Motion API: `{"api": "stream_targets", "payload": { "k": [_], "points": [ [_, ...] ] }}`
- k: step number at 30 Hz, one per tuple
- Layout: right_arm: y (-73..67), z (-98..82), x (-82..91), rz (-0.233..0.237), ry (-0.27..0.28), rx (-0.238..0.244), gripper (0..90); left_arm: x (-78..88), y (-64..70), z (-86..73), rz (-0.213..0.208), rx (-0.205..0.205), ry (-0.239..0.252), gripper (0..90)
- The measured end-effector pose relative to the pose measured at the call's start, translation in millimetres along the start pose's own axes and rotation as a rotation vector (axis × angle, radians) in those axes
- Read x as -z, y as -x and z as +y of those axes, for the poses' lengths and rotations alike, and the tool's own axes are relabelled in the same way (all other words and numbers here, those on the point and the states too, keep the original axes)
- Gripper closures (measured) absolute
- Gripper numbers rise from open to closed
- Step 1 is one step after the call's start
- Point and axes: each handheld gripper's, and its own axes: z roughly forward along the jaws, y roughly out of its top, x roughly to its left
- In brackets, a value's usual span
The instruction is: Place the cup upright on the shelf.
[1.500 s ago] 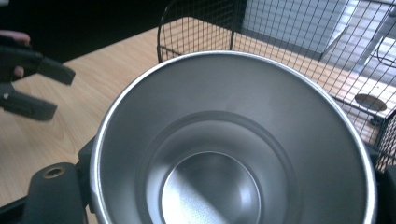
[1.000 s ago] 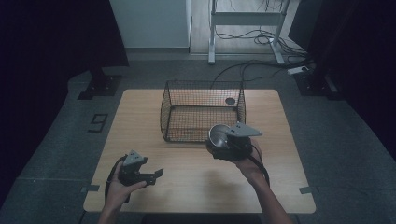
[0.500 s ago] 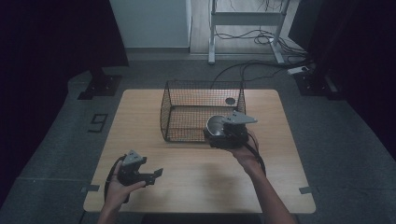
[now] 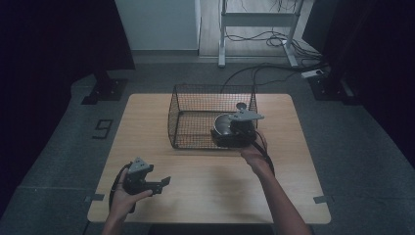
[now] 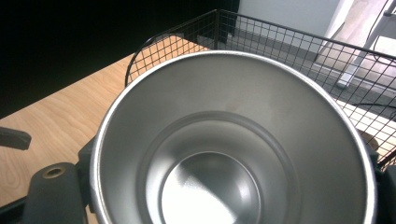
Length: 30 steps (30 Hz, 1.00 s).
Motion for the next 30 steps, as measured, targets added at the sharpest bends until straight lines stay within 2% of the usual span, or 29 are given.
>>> {"api": "stream_targets", "payload": {
  "k": [30],
  "points": [
    [15.7,23.5,-52.7,-0.013,-0.072,-0.014,18.3,4.2,-2.2,0.3,-0.004,0.005,0.010,15.3]
  ]
}}
